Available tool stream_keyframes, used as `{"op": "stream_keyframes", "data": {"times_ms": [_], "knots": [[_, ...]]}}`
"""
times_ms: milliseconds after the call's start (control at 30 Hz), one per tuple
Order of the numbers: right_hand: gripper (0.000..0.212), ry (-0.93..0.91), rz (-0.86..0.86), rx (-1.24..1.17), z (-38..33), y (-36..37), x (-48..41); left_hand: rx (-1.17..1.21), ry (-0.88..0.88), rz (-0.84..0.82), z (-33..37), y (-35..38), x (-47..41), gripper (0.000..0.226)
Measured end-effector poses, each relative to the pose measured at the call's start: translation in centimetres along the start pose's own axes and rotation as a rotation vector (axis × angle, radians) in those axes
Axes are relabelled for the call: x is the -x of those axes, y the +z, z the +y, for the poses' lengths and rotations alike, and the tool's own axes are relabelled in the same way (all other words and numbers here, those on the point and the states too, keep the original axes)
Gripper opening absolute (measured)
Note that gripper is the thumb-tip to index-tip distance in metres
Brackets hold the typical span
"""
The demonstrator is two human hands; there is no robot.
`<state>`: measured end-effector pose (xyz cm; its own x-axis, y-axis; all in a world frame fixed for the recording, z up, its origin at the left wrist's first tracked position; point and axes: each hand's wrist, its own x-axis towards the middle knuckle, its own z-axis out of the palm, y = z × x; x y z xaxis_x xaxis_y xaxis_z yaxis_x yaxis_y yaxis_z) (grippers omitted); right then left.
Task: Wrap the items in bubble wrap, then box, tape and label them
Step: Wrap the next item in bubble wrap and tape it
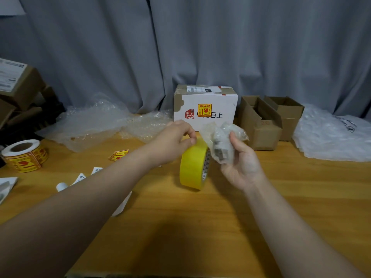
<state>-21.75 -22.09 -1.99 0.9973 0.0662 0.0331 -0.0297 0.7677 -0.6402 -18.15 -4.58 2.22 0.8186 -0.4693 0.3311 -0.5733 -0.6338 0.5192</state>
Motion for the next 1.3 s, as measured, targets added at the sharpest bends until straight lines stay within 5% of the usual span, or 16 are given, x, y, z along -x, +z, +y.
{"op": "stream_keyframes", "data": {"times_ms": [100,300,500,600,700,800,900,1000,1100,1300], "knots": [[0.053,0.025,-0.002,0.069,-0.8,0.5,0.0,-0.147,0.183,0.043,-0.4,1.2,1.1,0.007],[0.026,-0.102,0.041,0.725,-1.8,1.8,-0.4,-0.253,0.453,0.243,-1.4,2.7,2.4,0.01],[0.027,-0.138,0.019,0.996,-3.4,2.3,-1.2,-0.234,0.565,0.156,-2.0,2.7,3.8,0.028],[0.019,-0.231,-0.106,1.152,-3.5,2.3,-1.2,-0.244,0.531,0.102,-1.4,2.4,4.1,0.018],[0.029,-0.337,-0.234,1.369,-3.5,2.3,-0.8,-0.216,0.397,0.056,-0.9,2.1,4.1,0.031],[0.05,-0.224,-0.381,1.52,-4.6,1.8,-0.3,-0.185,0.402,0.045,-1.1,2.1,4.4,0.032],[0.075,-0.177,-0.424,1.592,-5.1,1.1,-0.1,-0.167,0.371,0.019,-1.0,2.3,4.3,0.027],[0.059,-0.288,-0.407,1.542,-4.7,0.6,-0.2,-0.17,0.453,0.117,-1.1,2.5,4.1,0.006],[0.042,-0.365,-0.358,1.481,-3.9,0.4,-0.4,-0.181,0.535,0.193,-1.4,2.8,3.9,0.011],[0.041,-0.602,-0.231,1.497,-2.1,0.0,-0.7,-0.104,0.353,0.157,-0.7,1.4,3.2,0.034]]}}
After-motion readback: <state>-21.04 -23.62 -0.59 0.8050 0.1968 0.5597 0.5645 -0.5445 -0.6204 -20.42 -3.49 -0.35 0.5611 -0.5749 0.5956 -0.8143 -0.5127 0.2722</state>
